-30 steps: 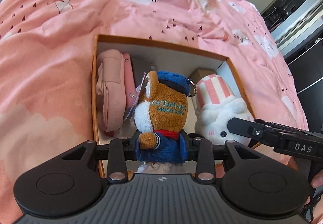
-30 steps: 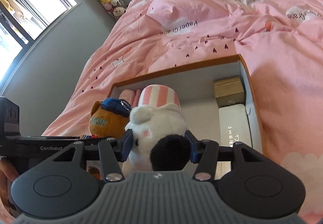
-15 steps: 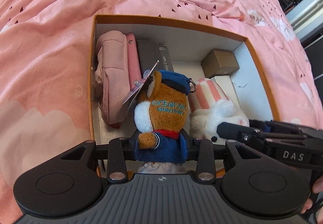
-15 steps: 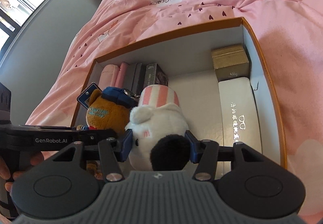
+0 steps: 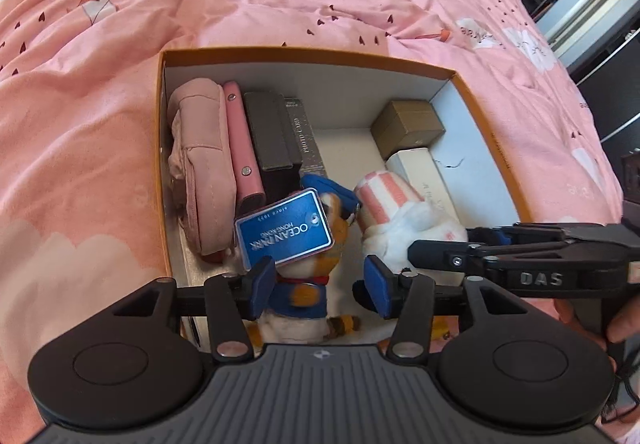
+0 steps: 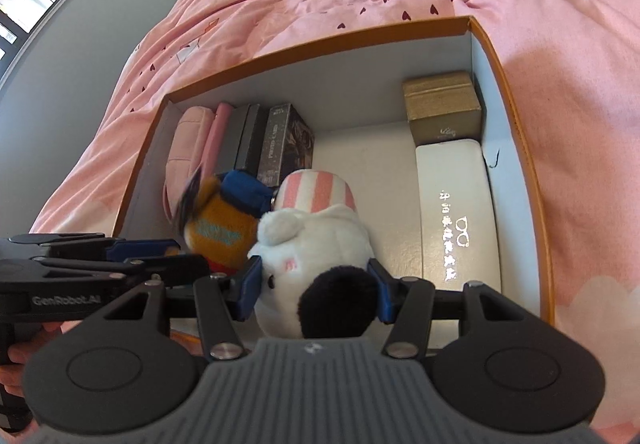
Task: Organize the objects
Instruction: 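Release the bear plush and white plush in the box and open both tools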
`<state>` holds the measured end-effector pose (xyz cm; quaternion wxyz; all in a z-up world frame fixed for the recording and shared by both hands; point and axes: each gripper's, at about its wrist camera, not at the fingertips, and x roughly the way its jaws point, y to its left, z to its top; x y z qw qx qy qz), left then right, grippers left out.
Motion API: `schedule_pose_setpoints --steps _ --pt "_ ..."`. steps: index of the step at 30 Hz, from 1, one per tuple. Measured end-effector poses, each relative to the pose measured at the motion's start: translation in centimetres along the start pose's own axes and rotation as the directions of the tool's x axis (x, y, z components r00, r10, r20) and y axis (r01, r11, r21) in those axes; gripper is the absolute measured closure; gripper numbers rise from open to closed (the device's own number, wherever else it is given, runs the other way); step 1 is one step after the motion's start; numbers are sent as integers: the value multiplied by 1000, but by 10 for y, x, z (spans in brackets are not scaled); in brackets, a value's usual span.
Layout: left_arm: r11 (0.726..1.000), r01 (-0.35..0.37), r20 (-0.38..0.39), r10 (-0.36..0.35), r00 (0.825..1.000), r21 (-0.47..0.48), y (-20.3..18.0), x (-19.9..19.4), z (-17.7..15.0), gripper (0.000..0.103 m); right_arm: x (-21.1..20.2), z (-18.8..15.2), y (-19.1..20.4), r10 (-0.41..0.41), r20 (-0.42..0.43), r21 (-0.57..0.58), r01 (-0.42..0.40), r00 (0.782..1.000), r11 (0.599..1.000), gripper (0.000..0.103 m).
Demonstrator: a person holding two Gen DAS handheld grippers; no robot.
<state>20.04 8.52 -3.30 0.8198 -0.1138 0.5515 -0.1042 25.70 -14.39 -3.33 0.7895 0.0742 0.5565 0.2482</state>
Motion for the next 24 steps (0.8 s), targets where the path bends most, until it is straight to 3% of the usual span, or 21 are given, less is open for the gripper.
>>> schedule_pose_setpoints --steps 13,24 --pt "1000 -25 4 25 1000 -11 6 10 0 53 20 5 13 -38 -86 -82 31 996 996 46" --pt "989 -144 29 143 989 21 -2 20 1 61 50 11 26 -36 -179 -139 10 983 990 46"
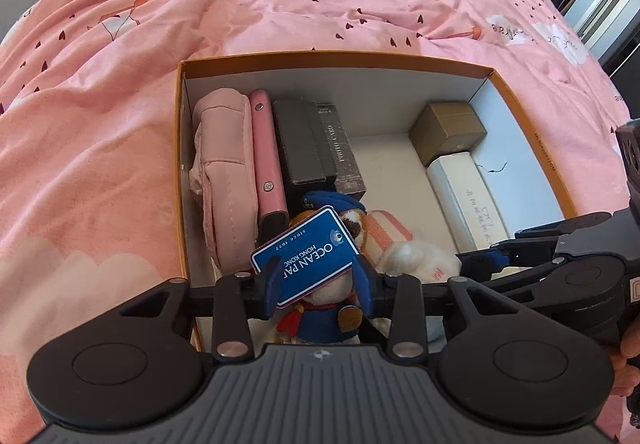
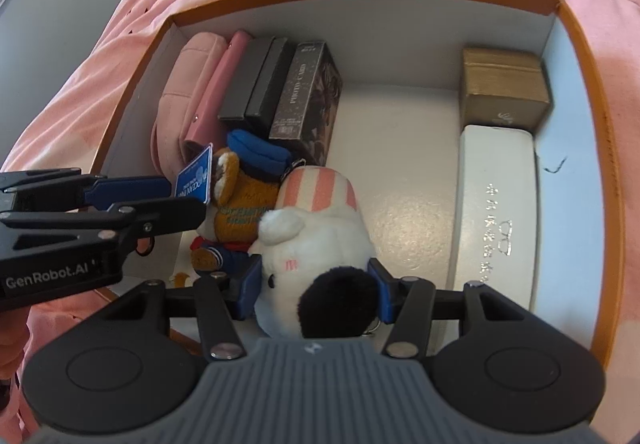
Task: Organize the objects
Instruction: 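Release the bear plush and white plush in the box and open both tools, then withdraw both tools from the box toward the items beside it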
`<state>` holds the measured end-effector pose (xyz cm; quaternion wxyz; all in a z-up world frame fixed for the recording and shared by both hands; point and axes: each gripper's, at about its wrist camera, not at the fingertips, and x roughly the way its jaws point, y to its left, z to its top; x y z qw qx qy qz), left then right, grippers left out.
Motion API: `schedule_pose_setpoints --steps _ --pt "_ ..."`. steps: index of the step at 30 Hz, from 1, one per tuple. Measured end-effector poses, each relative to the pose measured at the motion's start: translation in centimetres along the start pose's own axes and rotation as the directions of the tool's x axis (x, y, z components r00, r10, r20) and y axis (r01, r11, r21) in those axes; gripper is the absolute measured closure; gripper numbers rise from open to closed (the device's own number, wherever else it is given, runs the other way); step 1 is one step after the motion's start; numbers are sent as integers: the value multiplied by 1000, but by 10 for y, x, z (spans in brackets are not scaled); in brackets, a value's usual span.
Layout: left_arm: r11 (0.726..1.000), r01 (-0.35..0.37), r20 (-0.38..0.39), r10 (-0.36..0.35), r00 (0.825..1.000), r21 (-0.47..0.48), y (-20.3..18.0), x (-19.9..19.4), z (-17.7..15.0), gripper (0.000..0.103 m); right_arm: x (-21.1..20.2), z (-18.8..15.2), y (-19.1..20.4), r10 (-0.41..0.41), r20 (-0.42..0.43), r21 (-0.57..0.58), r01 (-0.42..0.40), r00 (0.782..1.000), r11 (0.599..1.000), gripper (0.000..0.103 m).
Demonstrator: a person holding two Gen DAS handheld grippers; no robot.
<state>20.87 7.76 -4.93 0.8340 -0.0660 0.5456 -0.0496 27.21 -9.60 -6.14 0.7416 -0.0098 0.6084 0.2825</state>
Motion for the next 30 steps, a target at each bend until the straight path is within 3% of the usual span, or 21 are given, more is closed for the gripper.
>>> schedule_pose_setpoints --steps 5,12,21,26,30 --pt "999 -25 -8 26 1000 27 -4 4 -1 71 6 3 2 2 -17 -7 -3 1000 1000 46" --pt "1000 -7 11 7 1000 18 -3 0 -3 71 4 2 9 -26 10 -52 27 1000 998 39" --pt "998 55 115 -55 992 0 -7 -37 -13 71 -24 -10 19 -83 123 -128 99 989 987 34" --pt "995 82 170 -90 981 54 -22 -69 -28 71 -60 -27 23 -70 248 -140 107 966 984 34" --pt "989 119 147 -132 980 93 -32 -81 -49 71 -91 -53 27 -44 379 -154 110 924 982 34"
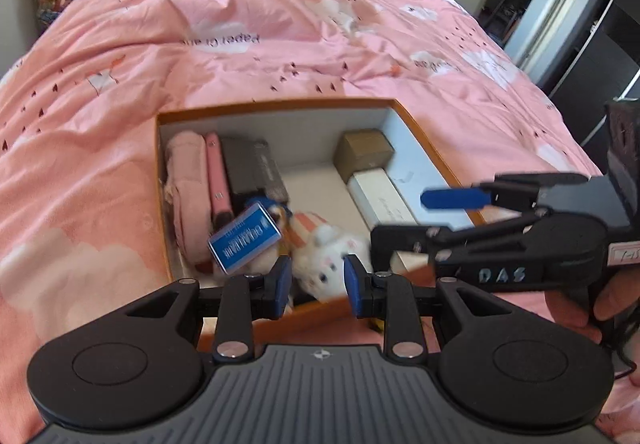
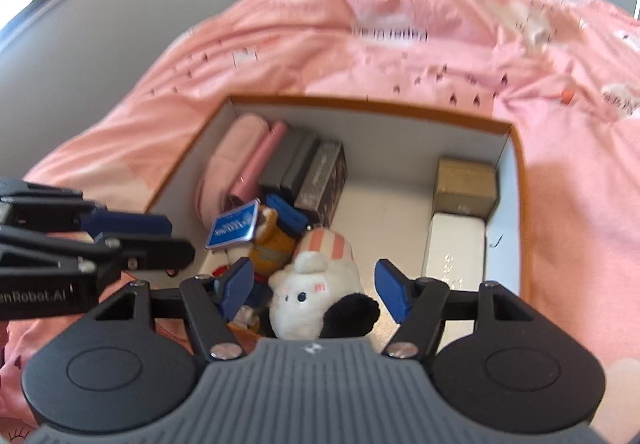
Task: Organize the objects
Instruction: 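Withdraw both tools from the box toward the items beside it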
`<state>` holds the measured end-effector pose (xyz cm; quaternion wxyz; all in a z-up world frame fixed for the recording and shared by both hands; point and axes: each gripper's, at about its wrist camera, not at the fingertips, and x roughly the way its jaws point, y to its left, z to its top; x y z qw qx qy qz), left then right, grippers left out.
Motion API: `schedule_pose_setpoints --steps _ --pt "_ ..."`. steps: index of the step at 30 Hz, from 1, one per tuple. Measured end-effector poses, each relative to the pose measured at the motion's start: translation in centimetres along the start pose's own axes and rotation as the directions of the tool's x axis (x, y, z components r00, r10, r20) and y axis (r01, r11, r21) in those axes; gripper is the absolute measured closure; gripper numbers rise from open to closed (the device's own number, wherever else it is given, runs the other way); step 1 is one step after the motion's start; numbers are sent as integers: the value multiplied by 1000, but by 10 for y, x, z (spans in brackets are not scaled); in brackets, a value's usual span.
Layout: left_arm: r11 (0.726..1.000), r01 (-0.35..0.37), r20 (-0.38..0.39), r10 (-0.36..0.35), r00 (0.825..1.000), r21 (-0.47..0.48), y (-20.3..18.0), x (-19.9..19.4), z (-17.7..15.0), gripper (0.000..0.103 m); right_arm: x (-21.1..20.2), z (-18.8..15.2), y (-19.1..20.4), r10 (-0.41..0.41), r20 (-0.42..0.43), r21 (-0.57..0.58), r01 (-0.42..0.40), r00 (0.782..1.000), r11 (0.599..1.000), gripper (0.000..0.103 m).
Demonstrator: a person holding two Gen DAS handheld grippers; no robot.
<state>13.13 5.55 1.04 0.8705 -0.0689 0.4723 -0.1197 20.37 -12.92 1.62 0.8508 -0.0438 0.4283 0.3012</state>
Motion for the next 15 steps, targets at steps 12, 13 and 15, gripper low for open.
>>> schedule_pose_setpoints --steps 12,13,15 --pt "997 26 -319 -49 946 -77 -6 39 -80 71 -48 -73 7 -60 52 113 54 997 992 35" --pt "996 20 -346 -49 937 -87 -6 42 -85 71 -44 -79 6 -74 23 121 71 997 990 35" --pt "995 22 -388 -60 920 -101 -5 48 -93 71 -38 -91 4 -118 -27 138 121 993 983 36"
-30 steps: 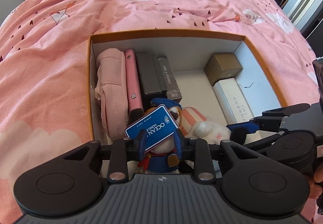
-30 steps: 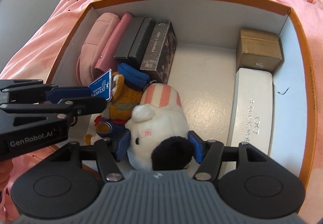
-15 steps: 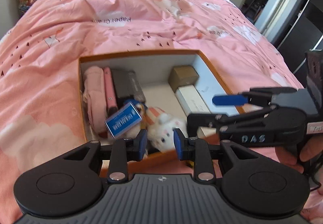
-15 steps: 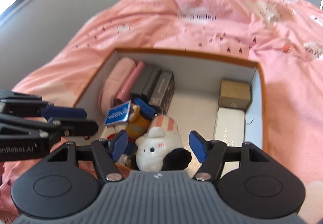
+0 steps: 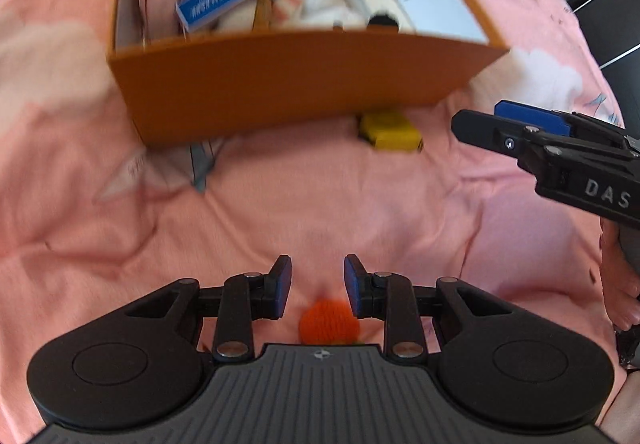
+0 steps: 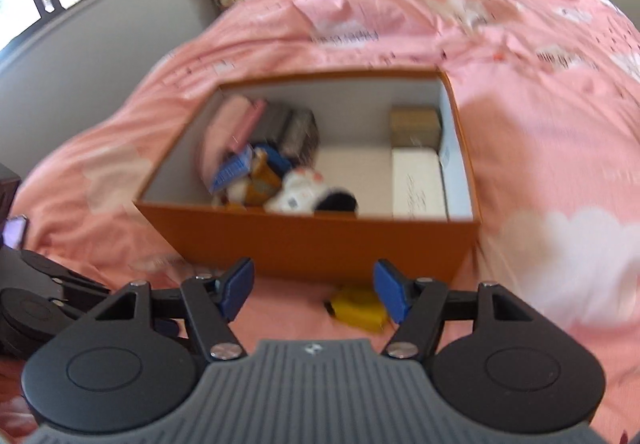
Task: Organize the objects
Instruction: 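Withdraw both tools from the box toward the items beside it, then grasp the orange knitted ball with the left tool while the right tool grasps the yellow tape measure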
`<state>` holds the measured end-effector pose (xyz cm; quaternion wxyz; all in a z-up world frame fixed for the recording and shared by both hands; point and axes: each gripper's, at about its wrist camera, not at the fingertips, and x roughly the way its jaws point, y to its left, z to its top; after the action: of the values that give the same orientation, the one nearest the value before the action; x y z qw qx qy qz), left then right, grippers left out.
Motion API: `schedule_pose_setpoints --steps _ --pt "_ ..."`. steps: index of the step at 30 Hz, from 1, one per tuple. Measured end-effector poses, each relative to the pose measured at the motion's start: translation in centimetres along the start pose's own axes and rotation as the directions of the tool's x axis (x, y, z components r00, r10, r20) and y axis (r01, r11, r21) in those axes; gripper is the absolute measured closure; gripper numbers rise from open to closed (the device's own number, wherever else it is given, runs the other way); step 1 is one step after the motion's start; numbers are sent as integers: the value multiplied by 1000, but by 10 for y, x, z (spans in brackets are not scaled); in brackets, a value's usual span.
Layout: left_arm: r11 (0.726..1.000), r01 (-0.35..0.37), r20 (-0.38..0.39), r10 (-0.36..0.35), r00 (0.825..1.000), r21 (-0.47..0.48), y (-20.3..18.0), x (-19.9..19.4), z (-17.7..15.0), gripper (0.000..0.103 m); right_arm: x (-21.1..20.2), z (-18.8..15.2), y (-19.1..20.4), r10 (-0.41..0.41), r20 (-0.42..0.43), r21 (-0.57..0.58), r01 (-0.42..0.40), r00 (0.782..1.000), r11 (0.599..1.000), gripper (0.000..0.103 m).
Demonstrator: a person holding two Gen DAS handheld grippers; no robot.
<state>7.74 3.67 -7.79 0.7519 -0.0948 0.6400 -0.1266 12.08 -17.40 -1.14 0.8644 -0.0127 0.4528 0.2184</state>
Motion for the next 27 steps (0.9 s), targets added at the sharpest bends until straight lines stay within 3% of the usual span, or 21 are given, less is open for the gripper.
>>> schedule_pose_setpoints --steps 6,10,16,24,27 --pt "999 29 -64 -31 997 -32 0 14 -14 65 10 -25 -6 -23 -90 50 28 996 998 38" --pt "1000 -26 -90 26 996 -1 -9 23 -20 62 14 -34 0 -27 -131 31 32 991 999 38" --pt "998 -53 -98 56 994 24 -14 29 -24 59 18 -36 2 -26 -160 22 30 987 999 38" --pt "999 -36 -131 38 991 15 -12 34 -26 54 22 -37 3 -22 -178 14 25 984 1000 38" --pt "1000 -22 -140 22 990 5 -12 36 -27 57 23 -38 3 -22 -183 16 25 983 1000 38"
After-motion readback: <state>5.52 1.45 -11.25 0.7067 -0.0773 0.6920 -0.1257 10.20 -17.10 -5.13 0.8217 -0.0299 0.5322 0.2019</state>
